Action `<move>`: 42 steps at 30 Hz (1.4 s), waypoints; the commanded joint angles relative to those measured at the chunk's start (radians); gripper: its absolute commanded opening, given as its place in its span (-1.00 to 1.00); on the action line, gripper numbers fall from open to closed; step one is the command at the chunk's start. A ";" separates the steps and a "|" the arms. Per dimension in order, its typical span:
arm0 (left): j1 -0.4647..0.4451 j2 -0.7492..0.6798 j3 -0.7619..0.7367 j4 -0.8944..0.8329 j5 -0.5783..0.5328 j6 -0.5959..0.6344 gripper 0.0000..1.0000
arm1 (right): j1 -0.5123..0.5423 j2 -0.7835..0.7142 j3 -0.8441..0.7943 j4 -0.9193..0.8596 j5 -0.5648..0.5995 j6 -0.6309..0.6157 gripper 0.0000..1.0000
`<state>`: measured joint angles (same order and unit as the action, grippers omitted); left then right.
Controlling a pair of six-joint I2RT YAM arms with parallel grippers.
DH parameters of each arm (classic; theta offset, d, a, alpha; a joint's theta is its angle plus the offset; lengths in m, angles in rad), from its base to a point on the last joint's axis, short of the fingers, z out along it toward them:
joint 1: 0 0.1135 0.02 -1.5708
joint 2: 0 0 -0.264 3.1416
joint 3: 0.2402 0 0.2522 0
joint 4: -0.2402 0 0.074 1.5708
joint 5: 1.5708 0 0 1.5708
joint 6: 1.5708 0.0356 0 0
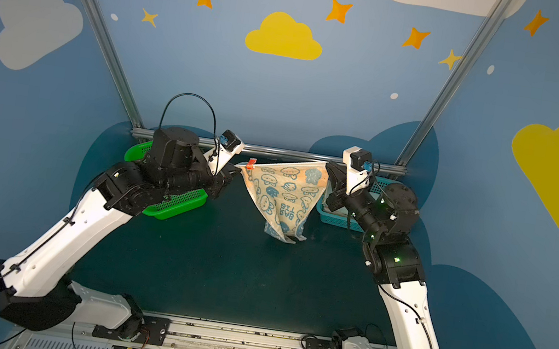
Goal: Fold and stack the towels
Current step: 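Lift the blue bunny towel high with both grippers, spreading it apart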
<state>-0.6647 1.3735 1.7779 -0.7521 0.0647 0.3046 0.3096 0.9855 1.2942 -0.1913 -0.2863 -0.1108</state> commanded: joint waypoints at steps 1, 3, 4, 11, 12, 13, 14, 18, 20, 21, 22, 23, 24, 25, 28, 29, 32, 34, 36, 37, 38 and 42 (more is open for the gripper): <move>0.017 -0.001 0.020 -0.100 -0.019 0.040 -0.93 | -0.016 0.001 0.019 -0.003 0.093 -0.026 -1.00; 0.022 0.014 0.026 -0.123 -0.041 0.049 -0.93 | -0.017 0.005 0.012 -0.006 0.098 -0.032 -1.00; 0.024 0.020 0.028 -0.131 -0.056 0.053 -0.92 | -0.017 0.005 0.010 -0.005 0.099 -0.035 -1.00; 0.035 0.016 0.085 -0.137 -0.177 0.036 -0.93 | -0.016 -0.030 0.014 -0.023 0.079 -0.056 -1.00; 0.034 0.004 0.088 -0.138 -0.166 0.032 -0.93 | -0.017 -0.040 0.017 -0.031 0.066 -0.058 -1.00; 0.034 -0.008 0.088 -0.138 -0.157 0.027 -0.93 | -0.016 -0.051 0.019 -0.038 0.058 -0.059 -1.00; 0.031 -0.024 0.085 -0.136 -0.145 0.023 -0.93 | -0.016 -0.064 0.021 -0.045 0.045 -0.058 -1.00; 0.015 -0.098 0.071 -0.135 -0.075 0.005 -0.93 | -0.016 -0.116 0.032 -0.074 -0.012 -0.050 -1.00; 0.002 -0.135 0.061 -0.133 -0.035 0.001 -0.93 | -0.015 -0.140 0.036 -0.076 -0.042 -0.040 -1.00; -0.005 -0.152 0.060 -0.133 -0.014 -0.002 -0.93 | -0.015 -0.152 0.037 -0.076 -0.061 -0.033 -1.00; -0.010 -0.166 0.057 -0.133 0.001 -0.004 -0.93 | -0.015 -0.161 0.039 -0.074 -0.073 -0.024 -1.00; -0.016 -0.182 0.054 -0.132 0.019 -0.007 -0.93 | -0.015 -0.172 0.043 -0.072 -0.089 -0.016 -1.00; -0.021 -0.198 0.051 -0.129 0.036 -0.011 -0.93 | -0.016 -0.182 0.046 -0.071 -0.105 -0.009 -1.00; -0.024 -0.209 0.049 -0.126 0.047 -0.016 -0.93 | -0.015 -0.187 0.050 -0.067 -0.115 -0.001 -1.00; -0.030 -0.244 0.043 -0.116 0.090 -0.025 -0.93 | -0.015 -0.202 0.059 -0.063 -0.136 0.017 -1.00; -0.030 -0.253 0.040 -0.111 0.100 -0.028 -0.93 | -0.015 -0.204 0.062 -0.062 -0.136 0.021 -1.00; -0.032 -0.271 0.020 -0.091 0.098 -0.032 -0.93 | -0.015 -0.204 0.061 -0.054 -0.133 0.026 -1.00; -0.030 -0.272 0.002 -0.076 0.072 -0.032 -0.93 | -0.015 -0.195 0.058 -0.052 -0.128 0.026 -1.00; -0.031 -0.266 -0.020 -0.060 0.024 -0.024 -0.93 | -0.015 -0.179 0.054 -0.046 -0.118 0.026 -1.00; -0.030 -0.261 -0.028 -0.052 0.000 -0.022 -0.93 | -0.015 -0.171 0.050 -0.043 -0.114 0.025 -1.00; -0.030 -0.253 -0.037 -0.044 -0.029 -0.016 -0.93 | -0.015 -0.158 0.046 -0.040 -0.109 0.021 -1.00; -0.006 -0.196 -0.067 -0.014 -0.073 0.008 -0.93 | -0.015 -0.094 0.029 -0.020 -0.085 0.007 -1.00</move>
<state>-0.6903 1.1366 1.7317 -0.8078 0.0582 0.2962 0.2962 0.8486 1.3277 -0.2443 -0.4122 -0.1051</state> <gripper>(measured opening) 0.049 0.047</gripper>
